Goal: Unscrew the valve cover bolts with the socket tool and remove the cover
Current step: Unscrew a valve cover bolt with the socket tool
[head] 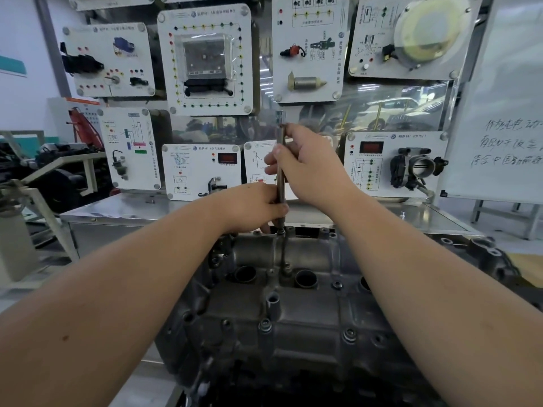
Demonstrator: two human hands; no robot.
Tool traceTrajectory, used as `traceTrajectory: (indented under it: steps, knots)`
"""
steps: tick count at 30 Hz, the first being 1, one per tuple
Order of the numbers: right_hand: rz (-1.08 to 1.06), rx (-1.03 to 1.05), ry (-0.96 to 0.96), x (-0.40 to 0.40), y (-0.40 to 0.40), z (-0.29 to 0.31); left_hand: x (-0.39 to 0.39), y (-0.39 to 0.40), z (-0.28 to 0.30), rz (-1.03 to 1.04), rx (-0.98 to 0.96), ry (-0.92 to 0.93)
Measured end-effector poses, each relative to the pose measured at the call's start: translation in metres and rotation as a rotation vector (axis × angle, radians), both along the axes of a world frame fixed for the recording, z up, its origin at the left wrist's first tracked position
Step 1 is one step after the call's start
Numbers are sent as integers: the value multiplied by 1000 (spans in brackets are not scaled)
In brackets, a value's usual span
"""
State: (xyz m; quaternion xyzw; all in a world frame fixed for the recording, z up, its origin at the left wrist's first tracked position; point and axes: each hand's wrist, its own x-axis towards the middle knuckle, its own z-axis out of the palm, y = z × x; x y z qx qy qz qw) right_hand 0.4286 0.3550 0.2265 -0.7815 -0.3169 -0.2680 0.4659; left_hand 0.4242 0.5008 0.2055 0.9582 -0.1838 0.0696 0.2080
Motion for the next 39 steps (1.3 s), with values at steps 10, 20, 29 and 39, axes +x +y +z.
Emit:
traceTrajectory:
  steps: [10, 20, 29, 39]
  knots:
    - [-43, -72, -4, 3, -4, 8, 3, -2, 6, 62, 187, -47]
    - [-13, 42, 38, 5, 2, -3, 5, -7, 3, 59, -32, 109]
    - [-17, 3, 24, 1, -1, 2, 2, -6, 2, 51, -105, 97]
    - [-134, -21, -50, -2, -2, 4, 4, -5, 0, 33, -53, 47]
